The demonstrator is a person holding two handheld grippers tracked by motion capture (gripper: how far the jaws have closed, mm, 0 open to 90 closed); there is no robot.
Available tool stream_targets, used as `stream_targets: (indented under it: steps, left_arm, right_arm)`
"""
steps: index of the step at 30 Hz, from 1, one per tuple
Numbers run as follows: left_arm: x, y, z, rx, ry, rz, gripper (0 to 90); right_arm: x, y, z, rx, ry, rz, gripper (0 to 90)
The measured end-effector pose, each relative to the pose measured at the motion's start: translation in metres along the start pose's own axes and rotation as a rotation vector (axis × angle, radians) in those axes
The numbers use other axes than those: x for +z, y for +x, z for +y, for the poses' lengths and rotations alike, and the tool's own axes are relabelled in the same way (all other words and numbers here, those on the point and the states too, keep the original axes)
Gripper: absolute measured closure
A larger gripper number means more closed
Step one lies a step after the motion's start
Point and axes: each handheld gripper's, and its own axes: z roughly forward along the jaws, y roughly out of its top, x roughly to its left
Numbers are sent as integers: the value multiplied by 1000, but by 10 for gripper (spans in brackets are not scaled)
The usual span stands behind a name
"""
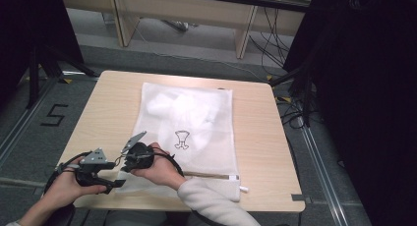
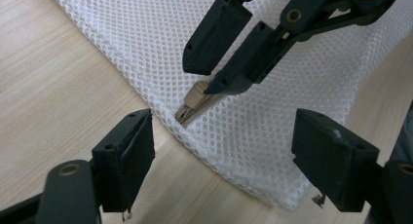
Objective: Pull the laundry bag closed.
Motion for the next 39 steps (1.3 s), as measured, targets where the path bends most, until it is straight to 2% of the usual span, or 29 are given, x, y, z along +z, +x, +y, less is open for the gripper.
stream_targets:
  steps: [2,3,9,10,11,14,17,18,19,20,21,22,24,25,26,27,28,32,33,34,35,36,39]
  left_arm:
    - [0,0,0,1,1,1,231]
    - [-1,1,0,18,17,4,230]
    - [-1,1,0,13,19,7,230]
    - [-1,1,0,14,20,7,230]
    - [0,0,0,-2,7,8,230]
    - [0,0,0,-2,6,10,231]
    - [0,1,0,-3,5,11,233]
    - [-2,2,0,17,24,14,234]
    - [-1,1,-1,-8,22,13,234]
    - [-1,1,-1,-7,27,30,235]
    - [-1,2,-1,-8,26,14,235]
    - [-1,2,-1,9,27,17,235]
    - [-1,2,-1,10,31,25,237]
    - [-1,3,-1,10,30,22,238]
    - [0,2,-1,-7,31,21,238]
    - [0,2,-1,-11,32,19,238]
    - [-1,2,-1,6,38,16,238]
    - [0,3,-1,-3,39,20,239]
    - [1,3,-1,-6,42,19,239]
    - [0,3,-1,-1,46,14,239]
    - [1,3,-1,-6,49,15,238]
    - [0,5,-1,26,78,10,237]
    - [1,5,-1,17,82,7,242]
  right_arm:
    - [2,0,1,6,0,11,787]
    - [3,-1,2,-9,8,7,796]
    - [8,-1,4,18,25,10,804]
    - [10,-1,4,16,11,11,804]
    - [11,-2,4,10,16,6,803]
    - [13,-1,4,22,12,15,805]
    - [14,-2,4,7,14,4,816]
    - [13,0,4,25,14,12,817]
    - [13,0,4,24,15,11,818]
    - [13,0,4,23,15,11,818]
    - [13,0,4,21,14,9,818]
    - [12,-1,4,13,18,1,818]
    - [10,0,5,5,14,4,819]
    - [9,0,5,7,11,0,819]
    - [9,2,6,25,8,3,819]
    - [7,1,6,8,5,3,819]
    - [5,2,7,15,11,-2,819]
    - [2,3,9,-13,-7,-5,819]
    - [0,6,9,28,2,-7,819]
    - [0,4,10,-2,-7,-6,819]
    - [-1,5,10,1,-9,-8,819]
    - [-2,5,11,-5,-14,-4,819]
    - [-8,5,11,-13,-12,-23,820]
